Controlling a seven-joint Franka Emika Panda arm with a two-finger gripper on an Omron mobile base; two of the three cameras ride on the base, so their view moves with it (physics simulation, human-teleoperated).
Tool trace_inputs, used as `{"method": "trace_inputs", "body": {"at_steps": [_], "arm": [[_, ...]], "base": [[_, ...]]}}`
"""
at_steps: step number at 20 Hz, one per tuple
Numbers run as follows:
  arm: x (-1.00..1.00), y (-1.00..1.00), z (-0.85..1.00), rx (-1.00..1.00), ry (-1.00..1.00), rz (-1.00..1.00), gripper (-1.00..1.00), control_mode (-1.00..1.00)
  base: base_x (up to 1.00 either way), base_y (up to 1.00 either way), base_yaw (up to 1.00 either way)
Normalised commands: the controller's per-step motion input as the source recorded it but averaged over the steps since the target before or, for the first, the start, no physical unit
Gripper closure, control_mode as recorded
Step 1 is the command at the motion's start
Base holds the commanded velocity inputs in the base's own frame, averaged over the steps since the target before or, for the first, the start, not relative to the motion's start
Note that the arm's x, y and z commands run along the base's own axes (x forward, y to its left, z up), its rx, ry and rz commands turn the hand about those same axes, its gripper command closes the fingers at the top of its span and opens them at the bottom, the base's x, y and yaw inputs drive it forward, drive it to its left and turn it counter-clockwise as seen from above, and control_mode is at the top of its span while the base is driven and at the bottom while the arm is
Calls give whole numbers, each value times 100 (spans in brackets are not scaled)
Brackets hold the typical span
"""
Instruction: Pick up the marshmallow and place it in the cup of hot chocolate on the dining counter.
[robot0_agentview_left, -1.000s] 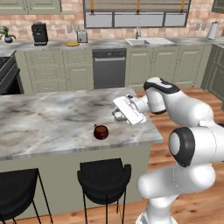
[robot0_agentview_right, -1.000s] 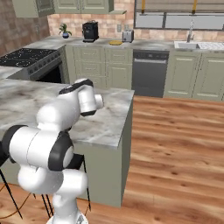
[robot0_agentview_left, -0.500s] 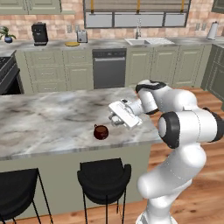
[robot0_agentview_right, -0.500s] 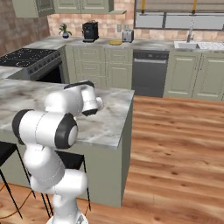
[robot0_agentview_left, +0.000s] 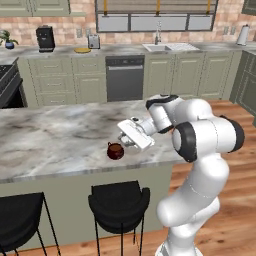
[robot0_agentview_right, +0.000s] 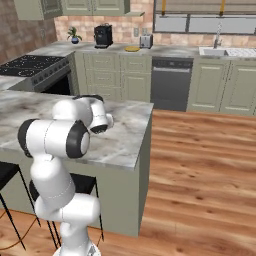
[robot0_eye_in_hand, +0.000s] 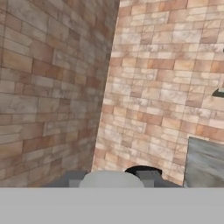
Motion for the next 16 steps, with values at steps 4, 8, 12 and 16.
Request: {"method": "trace_inputs", "body": {"at_steps": [4,8,12,16], "arm": [[27,16,-15,0,0,0,100,-100],[1,0,-15,0,0,0,100,-100],[1,-10,-10,0,0,0,100,-100],[16,0,-4,0,0,0,100,-100]], "base": [[0,0,0],[0,0,0],[0,0,0],[0,0,0]]}}
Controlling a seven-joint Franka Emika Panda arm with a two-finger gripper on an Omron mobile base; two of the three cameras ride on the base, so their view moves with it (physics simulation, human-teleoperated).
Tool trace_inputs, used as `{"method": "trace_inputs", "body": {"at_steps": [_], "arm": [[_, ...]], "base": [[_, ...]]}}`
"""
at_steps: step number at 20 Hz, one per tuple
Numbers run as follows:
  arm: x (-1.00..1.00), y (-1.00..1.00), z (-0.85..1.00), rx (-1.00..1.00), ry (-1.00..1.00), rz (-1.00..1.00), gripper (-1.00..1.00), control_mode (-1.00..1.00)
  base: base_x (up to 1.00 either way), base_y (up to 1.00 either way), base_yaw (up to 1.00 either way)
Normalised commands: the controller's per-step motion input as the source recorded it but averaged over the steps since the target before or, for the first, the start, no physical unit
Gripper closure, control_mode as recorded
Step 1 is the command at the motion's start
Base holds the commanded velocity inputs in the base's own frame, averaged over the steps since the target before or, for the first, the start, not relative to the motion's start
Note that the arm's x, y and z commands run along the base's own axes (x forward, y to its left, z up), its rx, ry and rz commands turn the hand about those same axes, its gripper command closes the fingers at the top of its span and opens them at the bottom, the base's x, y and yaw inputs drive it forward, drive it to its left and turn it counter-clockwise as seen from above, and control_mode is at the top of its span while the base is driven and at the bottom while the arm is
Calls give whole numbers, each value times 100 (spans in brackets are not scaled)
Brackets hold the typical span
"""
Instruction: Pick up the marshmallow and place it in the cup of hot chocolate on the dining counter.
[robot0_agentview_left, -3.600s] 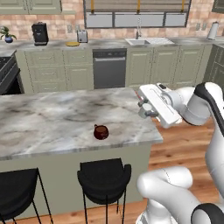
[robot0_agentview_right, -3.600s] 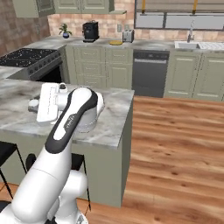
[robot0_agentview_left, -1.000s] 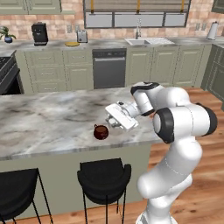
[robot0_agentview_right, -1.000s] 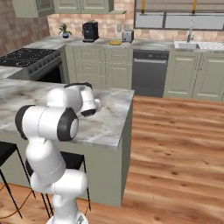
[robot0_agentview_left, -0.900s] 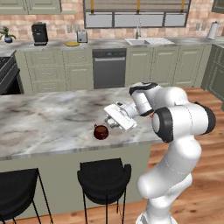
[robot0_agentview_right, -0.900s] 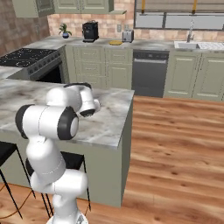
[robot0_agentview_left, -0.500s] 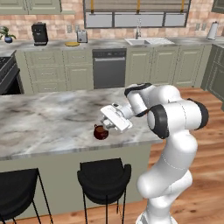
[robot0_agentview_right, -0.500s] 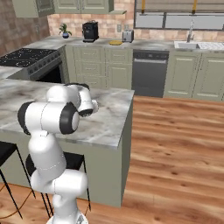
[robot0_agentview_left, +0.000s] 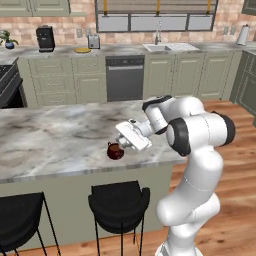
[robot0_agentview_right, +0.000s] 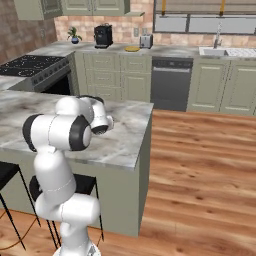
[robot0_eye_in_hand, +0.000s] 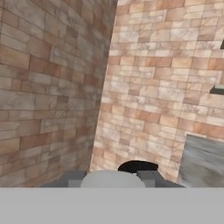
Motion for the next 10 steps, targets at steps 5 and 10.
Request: {"method": "trace_inputs", "body": {"at_steps": [5,10], "arm": [[27,0,-12,0,0,-1,100,-100],[35,0,-31,0,5,-1,100,-100]], "base": [[0,0,0],[0,0,0]]}}
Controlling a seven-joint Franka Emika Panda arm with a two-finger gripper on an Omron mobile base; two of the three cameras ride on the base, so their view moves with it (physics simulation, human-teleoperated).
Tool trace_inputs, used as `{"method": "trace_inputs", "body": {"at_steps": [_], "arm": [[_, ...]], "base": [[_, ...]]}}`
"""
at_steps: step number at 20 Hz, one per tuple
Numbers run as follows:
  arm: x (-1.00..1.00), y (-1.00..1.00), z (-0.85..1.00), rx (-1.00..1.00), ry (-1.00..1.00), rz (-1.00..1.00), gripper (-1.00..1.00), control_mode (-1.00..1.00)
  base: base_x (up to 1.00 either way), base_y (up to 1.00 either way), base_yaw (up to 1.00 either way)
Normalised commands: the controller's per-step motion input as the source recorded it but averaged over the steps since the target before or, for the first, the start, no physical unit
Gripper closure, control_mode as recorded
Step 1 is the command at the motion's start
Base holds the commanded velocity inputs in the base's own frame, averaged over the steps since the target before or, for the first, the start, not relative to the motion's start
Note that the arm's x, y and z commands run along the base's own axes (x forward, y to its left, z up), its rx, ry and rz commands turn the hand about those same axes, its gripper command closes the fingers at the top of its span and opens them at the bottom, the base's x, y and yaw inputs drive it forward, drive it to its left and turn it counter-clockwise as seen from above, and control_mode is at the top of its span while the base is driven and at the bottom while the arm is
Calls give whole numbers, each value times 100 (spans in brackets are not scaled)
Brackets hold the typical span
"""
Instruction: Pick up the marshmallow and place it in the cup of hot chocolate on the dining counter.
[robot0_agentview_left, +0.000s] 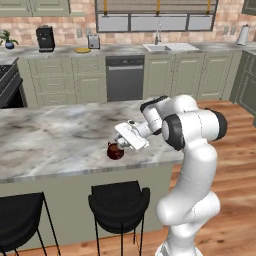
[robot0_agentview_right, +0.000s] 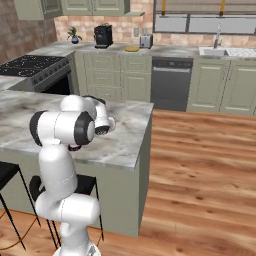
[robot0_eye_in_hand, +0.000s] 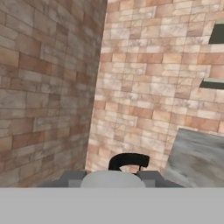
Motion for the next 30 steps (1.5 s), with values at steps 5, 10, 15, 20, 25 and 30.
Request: {"method": "trace_inputs", "body": {"at_steps": [5,10,15,20,25,30], "arm": [[25,0,-25,0,2,0,100,-100],[31,0,-22,0,1,0,100,-100],[31,0,-28,0,4,0,100,-100],[30,11,-13,0,2,-3,100,-100],[14,29,0,-1,0,-4,100,-100],[20,17,-5,0,2,-2,100,-100]], "base": [[0,0,0],[0,0,0],[0,0,0],[0,0,0],[0,0,0],[0,0,0]]}}
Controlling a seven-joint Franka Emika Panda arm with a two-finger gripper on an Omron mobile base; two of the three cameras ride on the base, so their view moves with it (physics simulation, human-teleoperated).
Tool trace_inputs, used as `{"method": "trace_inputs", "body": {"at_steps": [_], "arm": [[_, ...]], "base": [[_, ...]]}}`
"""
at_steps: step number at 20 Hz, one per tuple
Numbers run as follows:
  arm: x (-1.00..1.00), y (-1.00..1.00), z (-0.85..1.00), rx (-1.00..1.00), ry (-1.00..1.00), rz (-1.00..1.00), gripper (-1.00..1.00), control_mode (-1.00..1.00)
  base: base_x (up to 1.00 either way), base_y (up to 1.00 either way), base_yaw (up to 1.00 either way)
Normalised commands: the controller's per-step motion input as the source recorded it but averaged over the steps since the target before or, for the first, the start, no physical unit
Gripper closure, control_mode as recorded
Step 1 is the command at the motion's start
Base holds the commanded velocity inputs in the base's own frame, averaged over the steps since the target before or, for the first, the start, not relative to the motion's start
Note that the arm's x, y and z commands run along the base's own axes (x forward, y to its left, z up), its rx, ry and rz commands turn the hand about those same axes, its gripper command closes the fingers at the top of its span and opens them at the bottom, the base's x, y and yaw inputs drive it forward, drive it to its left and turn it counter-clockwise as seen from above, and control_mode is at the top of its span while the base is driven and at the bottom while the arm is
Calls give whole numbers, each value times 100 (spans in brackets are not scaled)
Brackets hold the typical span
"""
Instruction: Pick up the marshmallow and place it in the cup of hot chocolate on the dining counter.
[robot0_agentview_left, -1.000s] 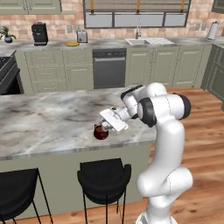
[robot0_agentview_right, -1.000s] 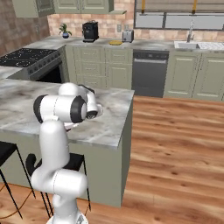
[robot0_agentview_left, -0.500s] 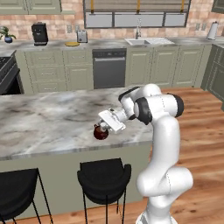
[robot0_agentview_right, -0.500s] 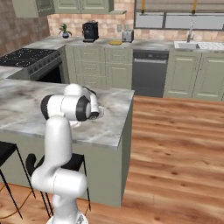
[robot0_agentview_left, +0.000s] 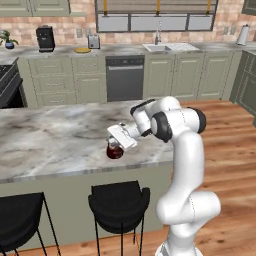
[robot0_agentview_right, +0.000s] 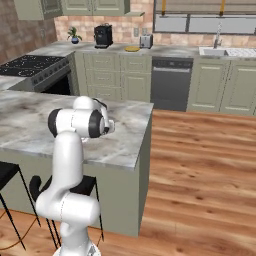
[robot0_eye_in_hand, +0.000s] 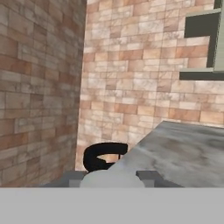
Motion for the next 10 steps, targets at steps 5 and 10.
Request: {"method": "trace_inputs", "body": {"at_steps": [5,10], "arm": [[11,0,-25,0,1,0,100,-100],[11,0,-18,0,0,0,100,-100]], "base": [[0,0,0],[0,0,0]]}}
